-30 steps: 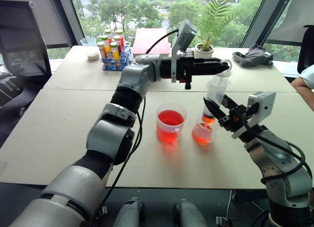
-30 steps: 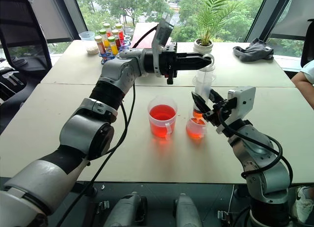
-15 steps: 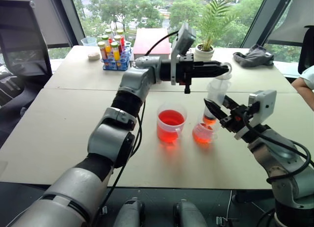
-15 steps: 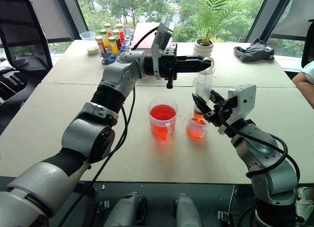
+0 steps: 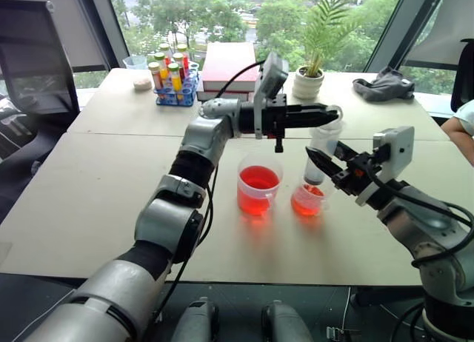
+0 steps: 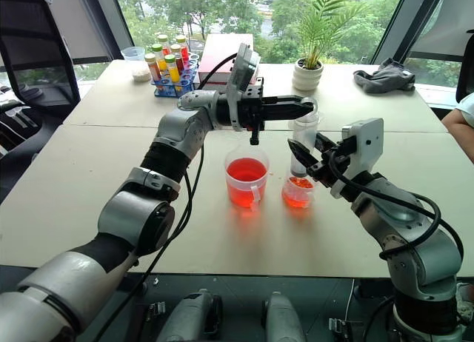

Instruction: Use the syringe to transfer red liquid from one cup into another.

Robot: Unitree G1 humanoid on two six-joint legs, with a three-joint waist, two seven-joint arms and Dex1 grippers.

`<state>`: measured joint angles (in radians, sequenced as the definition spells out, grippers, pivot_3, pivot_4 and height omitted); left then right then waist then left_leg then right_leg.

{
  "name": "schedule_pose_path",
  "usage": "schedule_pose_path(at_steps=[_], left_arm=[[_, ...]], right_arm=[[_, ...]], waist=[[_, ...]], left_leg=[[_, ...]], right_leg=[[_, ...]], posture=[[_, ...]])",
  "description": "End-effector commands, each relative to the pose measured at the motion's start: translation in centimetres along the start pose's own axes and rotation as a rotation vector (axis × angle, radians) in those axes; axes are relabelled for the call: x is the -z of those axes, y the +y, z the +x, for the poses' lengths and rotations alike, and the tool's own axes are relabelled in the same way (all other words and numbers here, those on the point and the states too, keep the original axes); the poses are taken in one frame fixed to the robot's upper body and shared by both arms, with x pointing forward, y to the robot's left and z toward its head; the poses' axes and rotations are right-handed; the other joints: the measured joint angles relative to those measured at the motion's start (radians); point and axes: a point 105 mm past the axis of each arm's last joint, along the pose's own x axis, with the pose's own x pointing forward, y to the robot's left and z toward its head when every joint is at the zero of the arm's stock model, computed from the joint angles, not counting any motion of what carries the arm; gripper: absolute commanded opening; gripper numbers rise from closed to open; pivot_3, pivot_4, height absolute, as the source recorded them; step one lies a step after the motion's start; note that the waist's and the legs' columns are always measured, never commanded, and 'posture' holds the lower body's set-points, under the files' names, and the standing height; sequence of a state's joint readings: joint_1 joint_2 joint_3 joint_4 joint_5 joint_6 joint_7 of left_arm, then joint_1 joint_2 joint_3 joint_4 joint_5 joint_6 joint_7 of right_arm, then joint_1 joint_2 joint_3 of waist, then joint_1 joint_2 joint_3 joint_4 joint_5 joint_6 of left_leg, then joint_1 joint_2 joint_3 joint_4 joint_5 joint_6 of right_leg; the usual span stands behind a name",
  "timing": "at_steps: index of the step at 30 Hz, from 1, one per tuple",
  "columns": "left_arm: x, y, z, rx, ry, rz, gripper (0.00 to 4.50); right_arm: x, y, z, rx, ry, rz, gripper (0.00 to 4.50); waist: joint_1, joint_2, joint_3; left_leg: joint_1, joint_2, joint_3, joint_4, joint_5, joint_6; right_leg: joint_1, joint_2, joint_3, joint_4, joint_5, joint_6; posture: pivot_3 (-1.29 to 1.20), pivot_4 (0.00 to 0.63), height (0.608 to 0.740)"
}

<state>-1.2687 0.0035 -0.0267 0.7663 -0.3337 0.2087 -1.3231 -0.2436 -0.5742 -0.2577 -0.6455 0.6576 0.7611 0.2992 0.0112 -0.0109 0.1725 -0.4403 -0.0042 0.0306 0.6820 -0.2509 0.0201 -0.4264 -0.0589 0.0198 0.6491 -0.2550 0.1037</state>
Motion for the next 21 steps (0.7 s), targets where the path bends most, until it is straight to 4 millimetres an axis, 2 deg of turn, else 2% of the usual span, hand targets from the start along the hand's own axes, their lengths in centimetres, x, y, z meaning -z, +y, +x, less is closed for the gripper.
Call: schedule_pose_path(at_steps=[1, 4, 6, 7, 10, 14, 18, 21], left_arm=[[4.5, -1.3, 0.8, 0.06, 0.159, -0.081, 0.03], [4.0, -0.7, 0.6, 0.026, 0.148, -0.091, 0.03], [2.8, -0.1, 0.5, 0.001, 0.116, -0.102, 0.86], [2.3, 0.1, 0.3, -0.004, 0.109, -0.097, 1.09], [0.7, 0.7, -0.4, -0.039, 0.094, -0.035, 2.54], [-2.5, 1.4, -3.8, -0.101, 0.061, 0.018, 4.4], [-3.3, 0.8, -7.7, -0.156, 0.1, 0.038, 4.47], [-3.0, -0.3, -10.1, -0.187, 0.146, 0.026, 4.47]], right_arm=[[-7.0, -0.4, -1.4, 0.055, -0.271, -0.133, 1.38], [-6.6, -0.2, -1.3, 0.046, -0.254, -0.127, 1.38], [-5.9, -0.1, -1.1, 0.036, -0.231, -0.116, 1.38], [-5.6, 0.1, -1.1, 0.03, -0.224, -0.108, 1.38], [-4.9, 0.6, -0.8, 0.0, -0.205, -0.087, 1.38], [-4.4, 1.6, -0.3, -0.039, -0.185, -0.074, 1.38], [-4.6, 1.5, 0.1, -0.046, -0.179, -0.066, 1.38], [-5.9, 0.0, 0.1, -0.004, -0.18, -0.054, 1.38]], waist=[[0.0, 0.0, 0.0], [0.001, 0.0, 0.0], [0.001, 0.0, 0.0], [0.001, 0.0, 0.0], [-0.001, 0.0, 0.0], [-0.01, 0.0, 0.0], [-0.025, 0.001, 0.0], [-0.024, 0.001, 0.0]], left_leg=[[0.0, 0.0, 0.0, 0.0, 0.0, 0.0], [0.0, 0.0, 0.0, 0.0, 0.0, 0.0], [0.0, 0.0, 0.0, 0.0, 0.0, 0.0], [0.0, 0.0, 0.0, 0.0, 0.0, 0.0], [0.0, 0.0, 0.0, 0.0, 0.0, 0.0], [0.0, 0.001, 0.0, 0.0, 0.0, 0.0], [0.0, 0.001, 0.0, -0.001, 0.0, 0.0], [0.0, 0.001, 0.0, -0.001, 0.0, 0.0]], right_leg=[[0.0, 0.0, 0.0, 0.0, 0.0, 0.0], [0.0, 0.0, 0.0, 0.0, 0.0, 0.0], [0.0, 0.0, 0.0, 0.0, 0.0, 0.0], [0.0, 0.0, 0.0, 0.0, 0.0, 0.0], [0.0, 0.0, 0.0, 0.0, 0.0, 0.0], [-0.001, 0.001, 0.0, 0.0, 0.0, 0.0], [-0.001, 0.001, 0.001, 0.001, 0.0, 0.0], [-0.001, 0.001, 0.0, 0.002, 0.0, 0.0]], posture=[[0.0, 0.15, 0.74], [0.0, 0.15, 0.74], [0.0, 0.15, 0.74], [0.0, 0.15, 0.74], [0.0, 0.15, 0.74], [0.0, 0.15, 0.74], [0.0, 0.15, 0.74], [0.0, 0.15, 0.74]])
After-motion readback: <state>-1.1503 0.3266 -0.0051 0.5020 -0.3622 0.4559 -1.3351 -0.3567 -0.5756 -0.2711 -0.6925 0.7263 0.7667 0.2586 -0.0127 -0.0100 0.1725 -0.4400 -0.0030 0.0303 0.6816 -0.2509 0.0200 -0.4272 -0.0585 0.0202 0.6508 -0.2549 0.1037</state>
